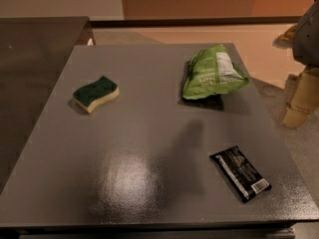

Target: Move rxbar chocolate near sponge

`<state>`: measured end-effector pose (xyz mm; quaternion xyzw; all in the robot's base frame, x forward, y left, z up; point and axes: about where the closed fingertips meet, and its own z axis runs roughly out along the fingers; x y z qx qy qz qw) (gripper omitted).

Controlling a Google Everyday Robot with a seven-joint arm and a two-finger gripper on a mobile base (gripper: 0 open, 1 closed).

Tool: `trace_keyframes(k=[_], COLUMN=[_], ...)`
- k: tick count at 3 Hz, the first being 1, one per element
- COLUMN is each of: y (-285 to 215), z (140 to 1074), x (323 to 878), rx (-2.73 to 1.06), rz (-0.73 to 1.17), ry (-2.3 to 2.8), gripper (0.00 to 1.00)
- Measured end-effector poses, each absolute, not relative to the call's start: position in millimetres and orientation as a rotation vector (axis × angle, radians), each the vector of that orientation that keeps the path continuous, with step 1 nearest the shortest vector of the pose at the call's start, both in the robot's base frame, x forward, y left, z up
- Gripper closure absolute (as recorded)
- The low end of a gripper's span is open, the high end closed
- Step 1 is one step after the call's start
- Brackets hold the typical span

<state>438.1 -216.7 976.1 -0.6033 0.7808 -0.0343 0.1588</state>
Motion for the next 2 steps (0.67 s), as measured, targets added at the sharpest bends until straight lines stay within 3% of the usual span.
trace_keyframes(k=[2], y=[-223], z=[968], x=[426], rx=[-1.703], rz=[-0.029], ry=[2.264], gripper=[0.00])
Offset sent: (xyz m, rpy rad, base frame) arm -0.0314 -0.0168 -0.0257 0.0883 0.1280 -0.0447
